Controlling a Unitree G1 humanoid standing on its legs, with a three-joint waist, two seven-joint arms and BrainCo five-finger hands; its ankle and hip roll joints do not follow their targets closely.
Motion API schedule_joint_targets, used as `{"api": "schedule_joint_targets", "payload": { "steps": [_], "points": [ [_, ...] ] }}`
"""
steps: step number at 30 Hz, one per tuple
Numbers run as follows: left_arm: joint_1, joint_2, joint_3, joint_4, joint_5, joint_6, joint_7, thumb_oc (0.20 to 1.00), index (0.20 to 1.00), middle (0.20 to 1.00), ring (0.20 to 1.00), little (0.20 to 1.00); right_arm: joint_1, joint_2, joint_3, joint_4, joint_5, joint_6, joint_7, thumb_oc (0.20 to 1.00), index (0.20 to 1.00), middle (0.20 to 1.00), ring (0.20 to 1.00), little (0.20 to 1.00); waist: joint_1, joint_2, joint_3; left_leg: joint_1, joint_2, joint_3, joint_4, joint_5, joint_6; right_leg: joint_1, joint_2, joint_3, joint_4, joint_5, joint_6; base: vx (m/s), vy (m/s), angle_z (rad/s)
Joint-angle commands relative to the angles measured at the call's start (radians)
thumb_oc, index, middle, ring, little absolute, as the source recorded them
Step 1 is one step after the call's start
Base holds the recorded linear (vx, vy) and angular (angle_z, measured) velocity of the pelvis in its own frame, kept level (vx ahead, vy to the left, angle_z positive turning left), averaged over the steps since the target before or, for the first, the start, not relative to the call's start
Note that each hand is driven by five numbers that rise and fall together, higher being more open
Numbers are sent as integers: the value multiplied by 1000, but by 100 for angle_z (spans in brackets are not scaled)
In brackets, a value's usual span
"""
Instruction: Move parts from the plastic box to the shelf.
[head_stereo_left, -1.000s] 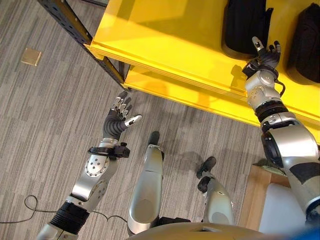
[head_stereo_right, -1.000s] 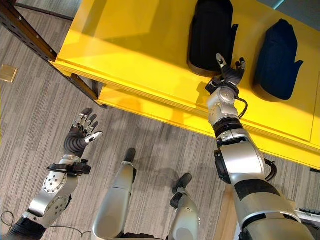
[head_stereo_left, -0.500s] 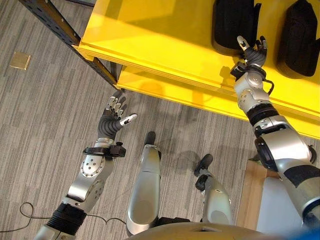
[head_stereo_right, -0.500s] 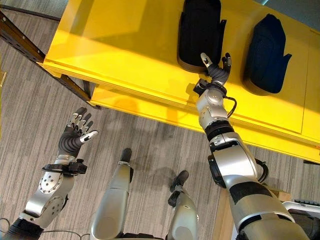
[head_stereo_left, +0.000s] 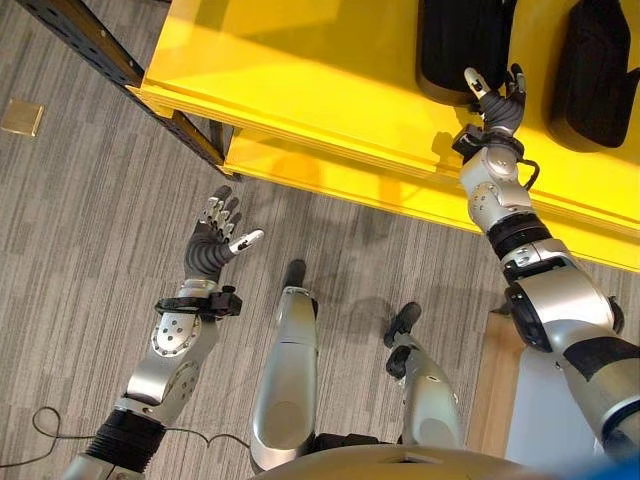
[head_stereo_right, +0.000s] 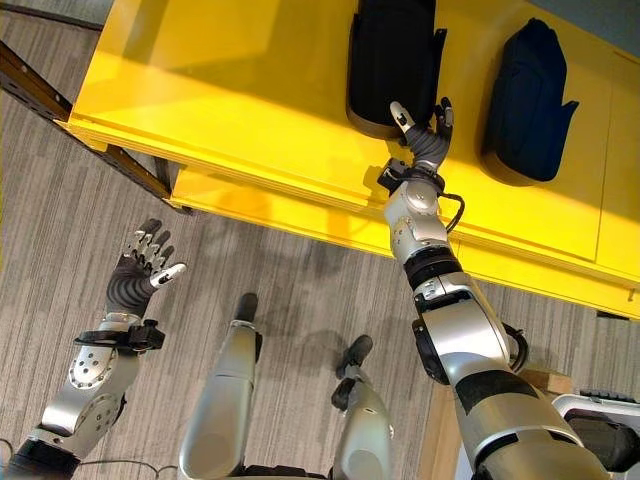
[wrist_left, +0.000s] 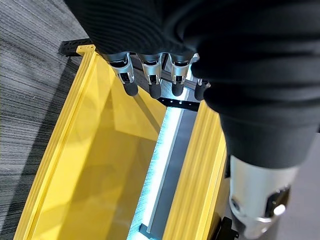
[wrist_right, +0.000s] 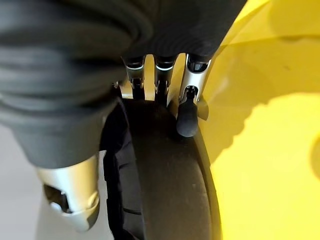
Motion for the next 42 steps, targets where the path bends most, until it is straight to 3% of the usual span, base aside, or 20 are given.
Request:
{"api": "schedule_joint_targets", "payload": {
  "steps": [1, 42],
  "points": [
    [8, 10, 44, -69, -3, -52, -4, 1000, 1000, 1000, 1000, 1000, 10, 23, 27, -20, -18, 28, 31, 1000, 1000, 1000, 1000, 1000, 47, 19, 62, 28, 9, 27, -86, -19, 18, 128, -35, 17, 113, -85, 54, 0, 0, 0],
    [27, 12, 72, -70, 12, -49, 7, 1000, 1000, 1000, 1000, 1000, 82, 66, 84, -230, -72, 25, 59, 1000, 1000, 1000, 1000, 1000, 40, 5, 67, 17, 9, 33, -75, -25, 28, 120, -27, 21, 120, -69, 60, 0, 0, 0]
  ]
}}
